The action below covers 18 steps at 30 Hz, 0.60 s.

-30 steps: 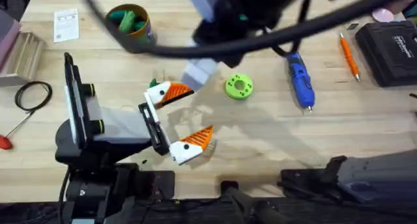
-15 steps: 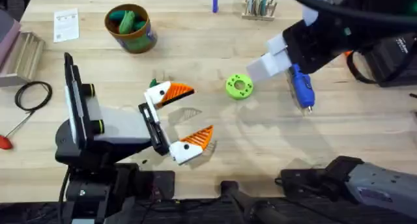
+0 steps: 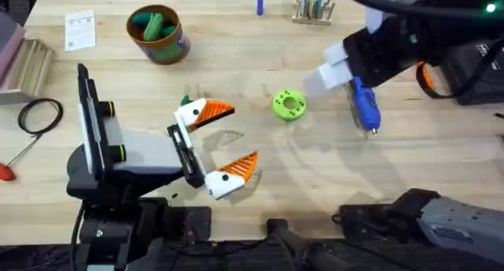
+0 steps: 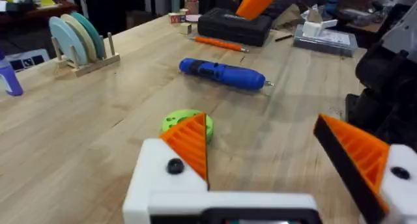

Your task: Pick up the gripper from the table and insert it into the empty holder that is missing its gripper. Then pick up a screw, insert it into the mounting hole, and use the screwdriver to tighten it. Finally, clean up the table by picking up the vegetable and placing it into the bucket.

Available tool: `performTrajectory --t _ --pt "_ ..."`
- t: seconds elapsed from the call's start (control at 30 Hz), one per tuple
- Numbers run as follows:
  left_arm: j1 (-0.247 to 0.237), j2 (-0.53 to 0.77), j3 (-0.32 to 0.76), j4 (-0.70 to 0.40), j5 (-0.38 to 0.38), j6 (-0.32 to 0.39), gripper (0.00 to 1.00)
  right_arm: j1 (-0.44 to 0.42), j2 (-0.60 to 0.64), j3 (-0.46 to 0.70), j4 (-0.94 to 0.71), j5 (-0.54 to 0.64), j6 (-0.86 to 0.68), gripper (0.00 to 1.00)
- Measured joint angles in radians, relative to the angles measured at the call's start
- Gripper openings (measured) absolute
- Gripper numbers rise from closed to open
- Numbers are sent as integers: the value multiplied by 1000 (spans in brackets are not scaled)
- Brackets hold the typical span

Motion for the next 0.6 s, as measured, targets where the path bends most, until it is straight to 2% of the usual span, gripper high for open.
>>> performTrajectory --t 0.37,0.47,0.5,0.6 --pt "0 0 0 0 0 0 988 0 0 0 -28 0 0 987" --pt "0 0 0 0 0 2 897 0 0 0 -28 0 0 986" --pt "0 0 0 0 0 1 807 0 0 0 -28 0 0 987" --pt "0 0 0 0 0 3 352 0 0 0 -28 0 0 987"
